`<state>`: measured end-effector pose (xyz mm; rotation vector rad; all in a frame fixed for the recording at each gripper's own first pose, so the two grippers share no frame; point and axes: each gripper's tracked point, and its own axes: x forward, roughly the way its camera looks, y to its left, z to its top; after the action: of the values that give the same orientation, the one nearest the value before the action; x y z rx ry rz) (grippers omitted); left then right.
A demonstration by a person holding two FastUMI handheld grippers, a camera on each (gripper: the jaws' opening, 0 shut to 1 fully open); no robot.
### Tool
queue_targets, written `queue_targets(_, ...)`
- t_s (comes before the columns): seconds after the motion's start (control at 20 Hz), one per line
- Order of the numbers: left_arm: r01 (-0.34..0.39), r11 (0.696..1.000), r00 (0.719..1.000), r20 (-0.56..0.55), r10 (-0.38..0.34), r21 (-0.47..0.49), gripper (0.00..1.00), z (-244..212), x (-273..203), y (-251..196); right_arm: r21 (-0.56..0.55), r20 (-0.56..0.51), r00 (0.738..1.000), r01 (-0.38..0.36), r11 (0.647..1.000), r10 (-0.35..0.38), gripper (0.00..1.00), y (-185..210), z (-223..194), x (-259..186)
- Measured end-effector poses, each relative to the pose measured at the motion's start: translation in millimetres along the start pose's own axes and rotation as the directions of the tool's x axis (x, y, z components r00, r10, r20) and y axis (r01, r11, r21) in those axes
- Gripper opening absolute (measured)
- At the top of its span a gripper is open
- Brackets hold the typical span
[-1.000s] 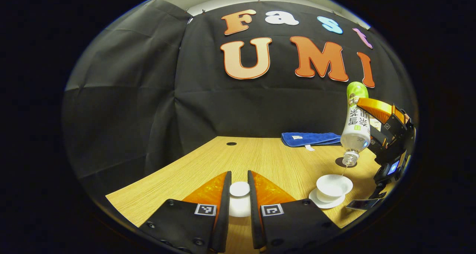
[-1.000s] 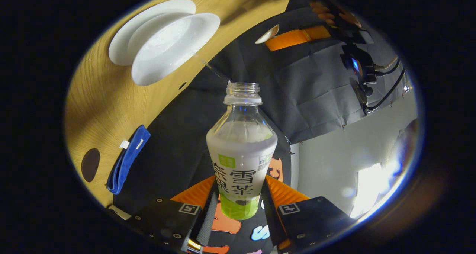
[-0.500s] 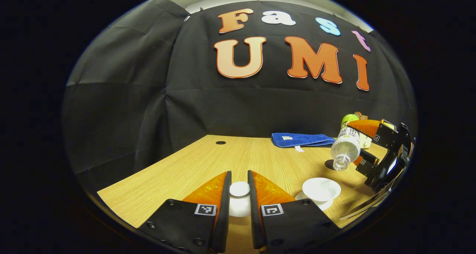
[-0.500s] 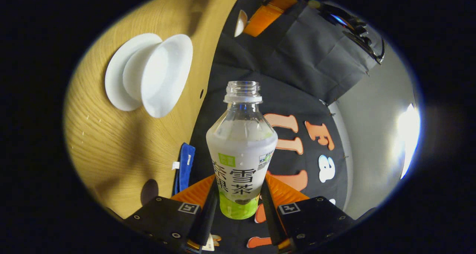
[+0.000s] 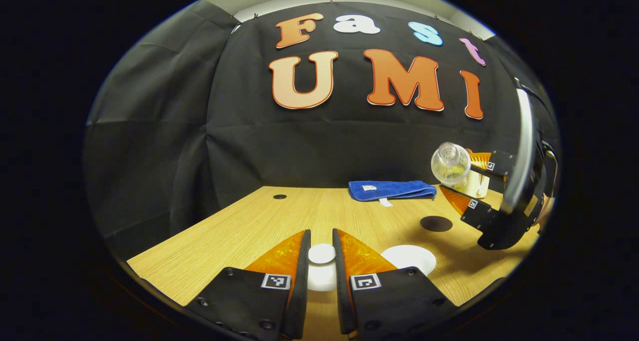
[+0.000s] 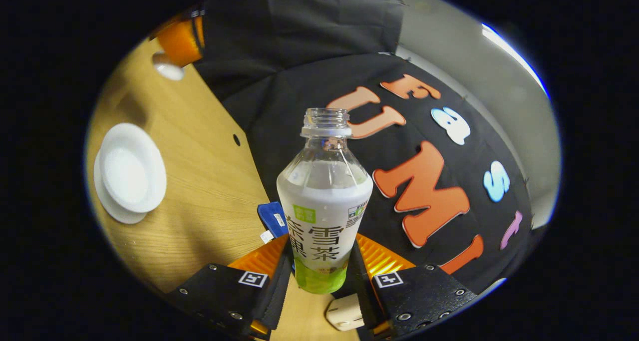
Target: Open the teacup lid with one hand, grasp the water bottle and pour water into the teacup with the other hand; after pouring, place the water bottle on the coaster and then close the teacup lid.
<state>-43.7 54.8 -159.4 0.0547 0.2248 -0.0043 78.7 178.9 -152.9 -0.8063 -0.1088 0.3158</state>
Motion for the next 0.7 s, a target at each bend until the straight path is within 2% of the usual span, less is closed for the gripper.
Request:
queue_targets(0.1,0.013,1.000,1.000,0.006,-0.013,0.000,0.29,3.6,-0.2,-8.2,0.153,-0.046,0.999,-0.011,0.988,0.019,0.63,-8.4,-12.9,8.2)
queue_targets(0.25,0.031,1.000,0.999,0.019,-0.031,-0.001,0.29,9.5,0.8,-18.2,0.331,-0.113,0.992,-0.020,0.943,0.061,0.63,-8.3,-32.8,21.0)
queue_targets(0.35,0.041,0.999,0.999,0.033,-0.041,-0.001,0.29,14.3,1.2,-25.1,0.441,-0.147,0.983,-0.034,0.897,0.109,0.63,-7.2,-48.9,28.7)
queue_targets(0.5,0.057,0.998,0.998,0.036,-0.057,0.004,0.30,16.4,1.9,-35.3,0.588,-0.156,0.969,-0.064,0.807,0.191,0.63,-4.2,-61.6,33.0)
queue_targets(0.7,0.074,0.997,0.997,0.028,-0.074,0.005,0.29,16.4,2.3,-45.3,0.688,-0.167,0.952,-0.072,0.722,0.255,0.63,5.0,-71.4,36.7)
